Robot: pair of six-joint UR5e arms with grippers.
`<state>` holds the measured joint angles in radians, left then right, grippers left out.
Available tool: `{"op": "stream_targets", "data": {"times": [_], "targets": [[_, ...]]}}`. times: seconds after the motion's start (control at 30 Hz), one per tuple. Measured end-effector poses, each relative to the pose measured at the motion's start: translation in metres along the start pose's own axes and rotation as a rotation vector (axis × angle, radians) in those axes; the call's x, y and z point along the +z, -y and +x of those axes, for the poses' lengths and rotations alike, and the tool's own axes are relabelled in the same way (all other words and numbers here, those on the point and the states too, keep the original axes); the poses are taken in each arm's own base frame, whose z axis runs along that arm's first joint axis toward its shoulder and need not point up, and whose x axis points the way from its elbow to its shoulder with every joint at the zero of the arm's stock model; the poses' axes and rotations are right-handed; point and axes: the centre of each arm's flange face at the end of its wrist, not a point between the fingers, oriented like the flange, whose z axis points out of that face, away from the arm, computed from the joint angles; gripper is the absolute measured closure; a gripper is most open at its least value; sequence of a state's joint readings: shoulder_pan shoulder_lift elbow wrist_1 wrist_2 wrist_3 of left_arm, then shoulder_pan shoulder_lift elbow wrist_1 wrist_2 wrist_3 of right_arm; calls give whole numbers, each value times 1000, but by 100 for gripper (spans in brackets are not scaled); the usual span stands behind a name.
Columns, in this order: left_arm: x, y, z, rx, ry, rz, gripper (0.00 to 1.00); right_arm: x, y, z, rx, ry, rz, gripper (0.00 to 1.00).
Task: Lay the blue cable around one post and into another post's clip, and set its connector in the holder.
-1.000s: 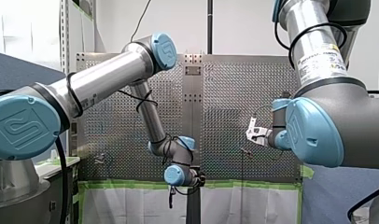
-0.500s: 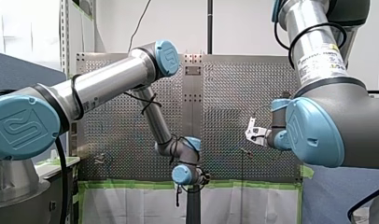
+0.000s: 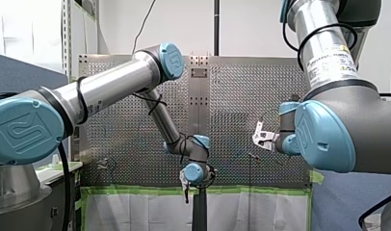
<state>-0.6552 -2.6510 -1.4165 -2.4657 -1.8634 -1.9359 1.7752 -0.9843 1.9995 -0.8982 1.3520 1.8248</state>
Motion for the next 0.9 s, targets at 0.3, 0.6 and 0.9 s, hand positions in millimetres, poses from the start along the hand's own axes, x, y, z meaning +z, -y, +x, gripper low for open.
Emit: {"op": "stream_targets", "data": {"times": [0.3,0.6,0.9], "targets": [[7,-10,24,13,-53,-28,0,0,0,0,0,-1,1,100],[15,-23,21,-7,-39,-51,0,0,1,0,-3,1,2,100],[21,-37,15,-16,-20,-96,0,0,1,0,-4,1,2,100]]}}
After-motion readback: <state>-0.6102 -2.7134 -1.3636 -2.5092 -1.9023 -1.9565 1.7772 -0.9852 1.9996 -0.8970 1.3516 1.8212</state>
